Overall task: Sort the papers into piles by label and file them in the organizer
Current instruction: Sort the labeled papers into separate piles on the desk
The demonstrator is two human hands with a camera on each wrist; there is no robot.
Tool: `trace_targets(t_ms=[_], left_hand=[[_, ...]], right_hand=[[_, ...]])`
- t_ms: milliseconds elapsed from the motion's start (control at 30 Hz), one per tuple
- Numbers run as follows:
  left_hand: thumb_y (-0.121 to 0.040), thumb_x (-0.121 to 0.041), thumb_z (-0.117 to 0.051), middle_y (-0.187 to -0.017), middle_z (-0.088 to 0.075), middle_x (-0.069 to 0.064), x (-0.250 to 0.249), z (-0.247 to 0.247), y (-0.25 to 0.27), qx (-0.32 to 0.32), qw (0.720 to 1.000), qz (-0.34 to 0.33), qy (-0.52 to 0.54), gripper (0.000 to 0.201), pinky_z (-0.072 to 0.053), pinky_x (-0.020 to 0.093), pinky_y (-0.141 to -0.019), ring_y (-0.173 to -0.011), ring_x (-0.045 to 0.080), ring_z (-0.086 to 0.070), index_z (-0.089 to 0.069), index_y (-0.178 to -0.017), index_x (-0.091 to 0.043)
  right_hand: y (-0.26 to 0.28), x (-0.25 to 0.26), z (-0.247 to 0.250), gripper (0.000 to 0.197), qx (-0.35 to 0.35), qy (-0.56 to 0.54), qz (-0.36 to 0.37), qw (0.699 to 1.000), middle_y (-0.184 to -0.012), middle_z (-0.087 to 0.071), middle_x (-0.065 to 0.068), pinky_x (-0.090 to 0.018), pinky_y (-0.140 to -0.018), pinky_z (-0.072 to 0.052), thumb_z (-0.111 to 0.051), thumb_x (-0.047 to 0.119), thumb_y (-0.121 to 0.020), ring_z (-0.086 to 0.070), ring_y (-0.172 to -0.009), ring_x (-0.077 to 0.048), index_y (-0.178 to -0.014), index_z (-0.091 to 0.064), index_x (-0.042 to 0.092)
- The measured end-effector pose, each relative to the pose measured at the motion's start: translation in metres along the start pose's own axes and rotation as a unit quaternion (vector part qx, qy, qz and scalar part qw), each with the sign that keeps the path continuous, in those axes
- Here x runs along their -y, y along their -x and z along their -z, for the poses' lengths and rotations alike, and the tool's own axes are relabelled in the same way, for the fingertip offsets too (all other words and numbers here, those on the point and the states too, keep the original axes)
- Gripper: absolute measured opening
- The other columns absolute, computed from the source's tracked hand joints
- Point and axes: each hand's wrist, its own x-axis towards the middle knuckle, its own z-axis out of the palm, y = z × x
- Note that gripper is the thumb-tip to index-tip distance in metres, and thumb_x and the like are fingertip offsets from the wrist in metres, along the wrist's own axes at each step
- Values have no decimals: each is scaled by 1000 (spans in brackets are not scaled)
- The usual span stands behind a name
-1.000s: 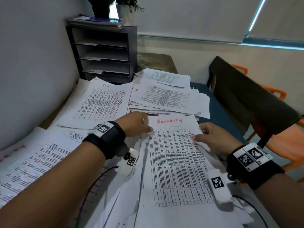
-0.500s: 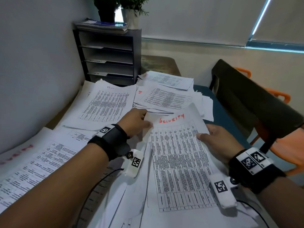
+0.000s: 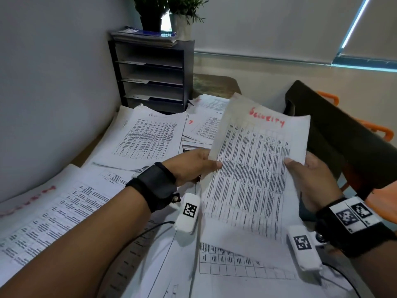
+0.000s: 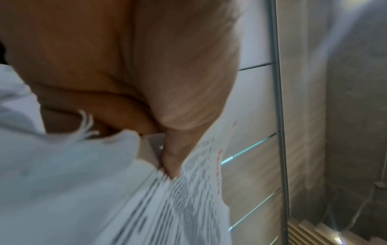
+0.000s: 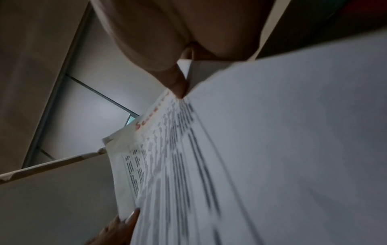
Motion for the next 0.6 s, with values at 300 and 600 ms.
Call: trace_targets(t_ms=[300, 600], left_hand=[[-103, -16, -55, -75, -75, -7, -4, 11, -8, -114, 982, -41, 145, 11, -56, 21, -65, -67, 4, -67, -62, -97, -10], [-96, -14, -65, -103, -68, 23, 2, 11, -3, 14, 996, 2, 92, 35, -59, 40, -66, -75, 29, -70, -58, -127, -2]], right_hand=[[22, 4, -22, 30, 95, -108, -55, 988, -115, -74, -11, -35, -78, -62, -53, -2, -97, -73, -101, -26, -124, -63, 6], [18, -1, -18, 34, 27, -110, -14, 993, -117, -74, 0, -27, -77, -60, -49, 1, -100, -72, -103, -17, -129, -60, 14]])
